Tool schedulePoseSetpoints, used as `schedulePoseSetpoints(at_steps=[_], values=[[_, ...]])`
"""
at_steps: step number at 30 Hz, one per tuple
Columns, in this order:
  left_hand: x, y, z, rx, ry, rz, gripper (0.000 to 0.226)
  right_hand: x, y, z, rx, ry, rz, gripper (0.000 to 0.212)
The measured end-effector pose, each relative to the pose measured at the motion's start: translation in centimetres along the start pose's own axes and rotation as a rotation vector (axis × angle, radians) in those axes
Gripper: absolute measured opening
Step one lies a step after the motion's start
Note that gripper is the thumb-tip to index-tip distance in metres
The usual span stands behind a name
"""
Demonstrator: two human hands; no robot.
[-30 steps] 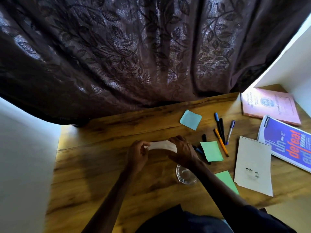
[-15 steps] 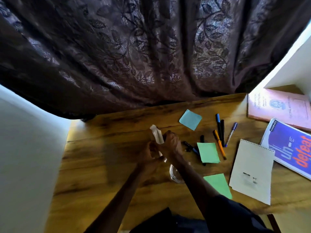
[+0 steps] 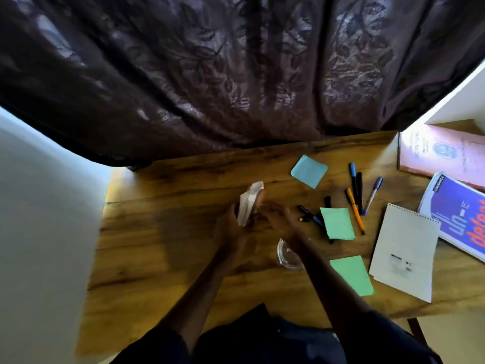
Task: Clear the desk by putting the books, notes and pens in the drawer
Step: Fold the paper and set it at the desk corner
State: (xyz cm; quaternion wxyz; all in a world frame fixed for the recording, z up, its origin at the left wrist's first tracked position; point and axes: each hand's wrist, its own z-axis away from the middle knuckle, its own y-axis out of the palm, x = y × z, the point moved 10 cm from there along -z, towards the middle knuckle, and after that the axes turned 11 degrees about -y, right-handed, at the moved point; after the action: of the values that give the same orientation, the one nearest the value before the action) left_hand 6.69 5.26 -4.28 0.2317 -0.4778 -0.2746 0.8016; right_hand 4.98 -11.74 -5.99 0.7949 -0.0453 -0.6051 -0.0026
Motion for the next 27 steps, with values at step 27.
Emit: schedulePoseSetpoints(at_steps=[27], values=[[17.5,-29.1,-8.8,-0.519,-0.386,-0.072,0.056,3.7,27.8,-5.1,0.243,0.103,0.161,0.020]])
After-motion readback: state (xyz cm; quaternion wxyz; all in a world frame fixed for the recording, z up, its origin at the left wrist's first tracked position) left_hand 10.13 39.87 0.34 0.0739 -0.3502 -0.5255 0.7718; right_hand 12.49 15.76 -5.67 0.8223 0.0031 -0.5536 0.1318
